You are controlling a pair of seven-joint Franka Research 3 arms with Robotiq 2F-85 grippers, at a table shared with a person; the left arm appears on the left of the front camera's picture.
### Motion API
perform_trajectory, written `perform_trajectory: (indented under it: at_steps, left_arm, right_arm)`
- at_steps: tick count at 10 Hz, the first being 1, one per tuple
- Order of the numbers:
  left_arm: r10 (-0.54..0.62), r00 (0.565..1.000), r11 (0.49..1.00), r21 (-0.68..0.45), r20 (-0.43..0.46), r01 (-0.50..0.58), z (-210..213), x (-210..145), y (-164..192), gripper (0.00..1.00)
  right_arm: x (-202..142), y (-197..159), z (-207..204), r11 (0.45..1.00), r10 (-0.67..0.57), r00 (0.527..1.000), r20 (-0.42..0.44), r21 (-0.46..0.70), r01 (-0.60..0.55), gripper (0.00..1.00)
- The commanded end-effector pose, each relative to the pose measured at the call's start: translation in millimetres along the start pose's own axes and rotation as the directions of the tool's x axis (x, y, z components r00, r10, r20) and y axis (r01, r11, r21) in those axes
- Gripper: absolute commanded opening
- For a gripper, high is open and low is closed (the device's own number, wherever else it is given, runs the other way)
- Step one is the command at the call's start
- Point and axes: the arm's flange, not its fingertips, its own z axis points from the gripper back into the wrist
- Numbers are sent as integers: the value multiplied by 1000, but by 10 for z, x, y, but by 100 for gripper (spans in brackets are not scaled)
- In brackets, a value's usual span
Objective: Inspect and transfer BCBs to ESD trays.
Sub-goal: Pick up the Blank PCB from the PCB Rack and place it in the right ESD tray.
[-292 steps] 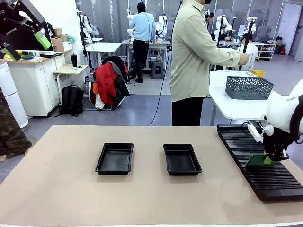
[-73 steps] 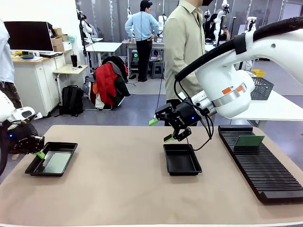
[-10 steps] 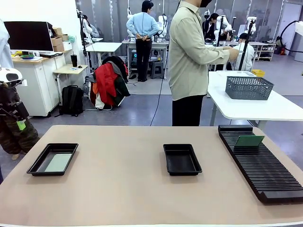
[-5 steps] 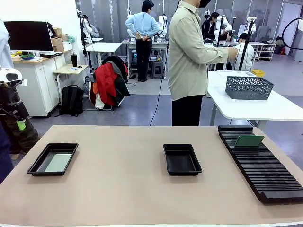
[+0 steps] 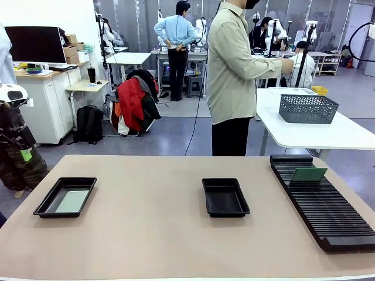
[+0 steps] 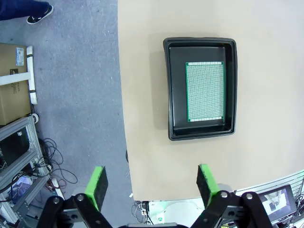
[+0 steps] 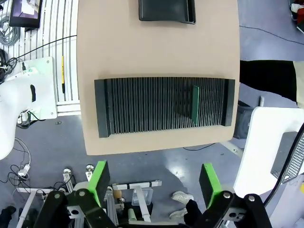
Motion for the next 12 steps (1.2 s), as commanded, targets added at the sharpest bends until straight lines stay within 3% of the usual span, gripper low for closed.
perform_trajectory:
  at_steps: [1, 12]
  left_arm:
    - [4, 1000, 1000, -1, 9, -4, -12, 1, -4, 100]
    - [4, 1000, 1000, -1, 9, -4, -12, 1, -4, 100]
  right_arm:
    - [-8, -97, -181, 1000, 0, 1000, 5, -3, 0, 100]
    - [-97, -848, -1886, 998, 33, 996, -82, -52, -38, 100]
